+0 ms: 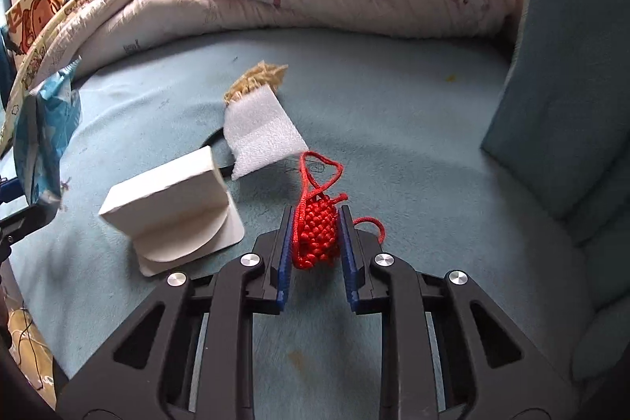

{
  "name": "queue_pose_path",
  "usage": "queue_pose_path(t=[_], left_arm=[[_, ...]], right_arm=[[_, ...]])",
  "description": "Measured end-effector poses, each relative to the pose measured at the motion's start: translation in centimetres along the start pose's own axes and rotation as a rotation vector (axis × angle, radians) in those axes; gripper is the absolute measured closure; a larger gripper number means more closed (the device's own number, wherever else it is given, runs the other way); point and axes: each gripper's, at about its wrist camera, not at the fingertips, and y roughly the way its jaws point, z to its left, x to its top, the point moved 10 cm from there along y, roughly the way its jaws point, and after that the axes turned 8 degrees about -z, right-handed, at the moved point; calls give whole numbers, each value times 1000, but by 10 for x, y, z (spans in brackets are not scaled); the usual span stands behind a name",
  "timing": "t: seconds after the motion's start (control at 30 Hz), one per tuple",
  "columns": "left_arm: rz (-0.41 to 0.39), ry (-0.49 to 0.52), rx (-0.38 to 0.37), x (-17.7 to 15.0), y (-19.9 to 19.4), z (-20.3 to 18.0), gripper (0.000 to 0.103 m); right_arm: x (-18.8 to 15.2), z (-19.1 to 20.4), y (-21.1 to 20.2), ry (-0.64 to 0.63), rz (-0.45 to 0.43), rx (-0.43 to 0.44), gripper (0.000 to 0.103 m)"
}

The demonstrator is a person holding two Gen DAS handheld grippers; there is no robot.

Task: Collect trash
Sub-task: 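Grasp the blue tissue pack with left tool while right tool grasps red knotted cord, then carry both held items down over the white wastebasket and open both tools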

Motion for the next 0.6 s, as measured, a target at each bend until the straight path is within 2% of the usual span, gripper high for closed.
queue_pose_path(t=[0.2,0.33,0.5,0.6], left_arm=[[-18,10,-24,-10,-35,-15,41],[-36,10,-50,-24,-68,-28,41],[-42,28,-83,-57,-105,-47,41],[-37,50,-87,-86,-123,-56,41]], right_arm=[[1,5,-60,3,-75,-4,84],[-8,21,-121,-3,-154,52,84],[-55,61,-194,-51,-221,139,84],[-91,82,-218,-62,-229,177,84]])
